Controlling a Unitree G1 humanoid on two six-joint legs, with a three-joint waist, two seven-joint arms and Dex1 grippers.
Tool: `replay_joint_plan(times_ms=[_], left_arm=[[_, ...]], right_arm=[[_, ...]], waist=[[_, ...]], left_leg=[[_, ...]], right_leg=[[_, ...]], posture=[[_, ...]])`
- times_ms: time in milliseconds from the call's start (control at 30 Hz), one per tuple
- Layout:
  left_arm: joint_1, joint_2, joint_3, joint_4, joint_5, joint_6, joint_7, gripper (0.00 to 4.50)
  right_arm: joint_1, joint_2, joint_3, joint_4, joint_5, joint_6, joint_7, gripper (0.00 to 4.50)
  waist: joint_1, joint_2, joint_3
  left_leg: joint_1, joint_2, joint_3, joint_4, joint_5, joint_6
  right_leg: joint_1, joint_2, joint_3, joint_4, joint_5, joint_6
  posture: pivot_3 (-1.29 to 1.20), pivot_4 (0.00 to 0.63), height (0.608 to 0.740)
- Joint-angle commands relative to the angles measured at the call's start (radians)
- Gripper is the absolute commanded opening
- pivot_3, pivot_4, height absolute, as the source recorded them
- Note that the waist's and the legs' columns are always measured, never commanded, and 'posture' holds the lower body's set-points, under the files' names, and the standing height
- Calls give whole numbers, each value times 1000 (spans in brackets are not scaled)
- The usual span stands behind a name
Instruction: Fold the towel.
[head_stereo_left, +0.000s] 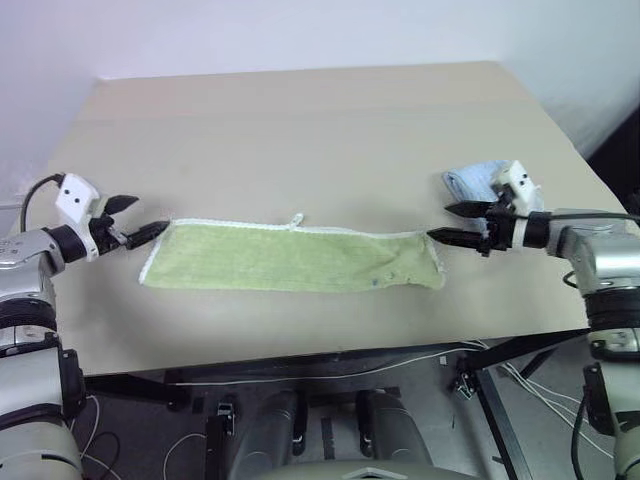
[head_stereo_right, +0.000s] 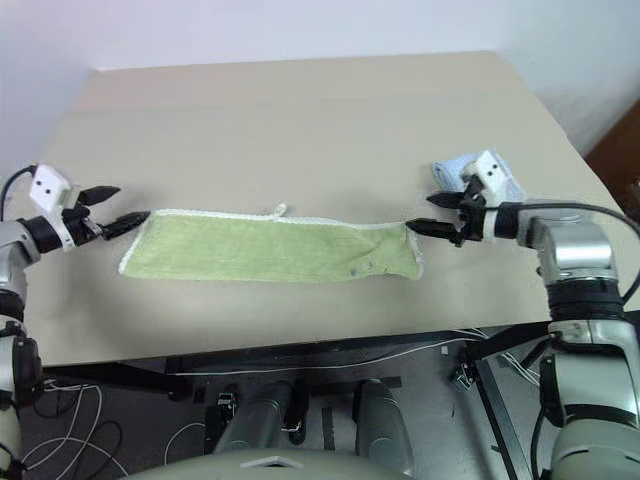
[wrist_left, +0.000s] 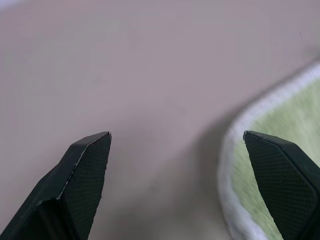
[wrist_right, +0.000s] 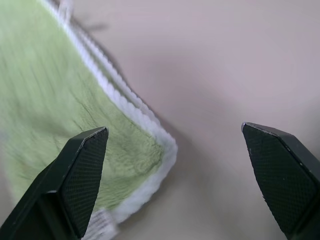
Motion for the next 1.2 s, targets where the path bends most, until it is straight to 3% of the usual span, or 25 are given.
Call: replay_joint_plan(times_ms=[33,200,267,367,533,733,900,1033,1200], left_arm=[[-13,-14,56,-136,-93,50,-24,4481],[98,-85,37,-478,-216,229,-97,4481],[138,-112,23,-597,-249,294,-90,4481],[175,-164,-12,-733,-278,360,-77,4481],[191,-223,-59,-780,-264,386,-51,4481],[200,-282,-140,-780,-209,356,-40,4481],[205,-342,-177,-818,-198,370,11,4481],[248,-381,-188,-880,-199,384,76,4481],[311,-394,-199,-938,-191,383,115,4481]], right_arm=[[49,-38,-101,-148,134,251,-26,4500],[119,6,-367,-296,360,755,-134,4500],[139,36,-454,-322,424,877,-187,4500],[288,31,-492,-359,669,893,-291,4500],[453,77,-494,-391,1069,893,-573,4500],[595,126,-266,-435,1554,612,-1061,4500],[601,235,-185,-460,1595,371,-1373,4500],[590,317,-204,-477,1595,291,-1482,4500],[558,325,-235,-507,1595,232,-1562,4500]], waist=[[3,-1,0],[-3,0,0],[-5,0,0],[0,-2,-1],[-8,-1,-2],[-6,-1,-2],[-3,-2,-2],[-8,-2,-3],[-5,-2,-3]], left_leg=[[-1,0,0,0,0,0],[0,0,-1,-1,-1,1],[0,0,-1,-1,-1,1],[0,1,-1,-2,-1,1],[1,0,-1,-1,-1,2],[6,1,-1,-1,0,3],[6,1,-1,0,0,4],[6,2,-1,0,1,4],[7,2,-1,0,1,4]], right_leg=[[0,0,0,0,0,0],[2,-1,0,-2,0,0],[2,-1,0,-2,0,0],[2,0,0,-2,0,0],[5,-1,0,-4,0,0],[9,0,1,-4,-2,-4],[10,0,1,-6,-2,-4],[10,1,1,-6,-2,-3],[11,1,1,-6,-2,-4]], posture=[[0,150,740],[0,150,740],[0,150,740],[0,150,740],[0,150,740],[0,150,740],[0,150,740],[0,150,740],[0,150,740]])
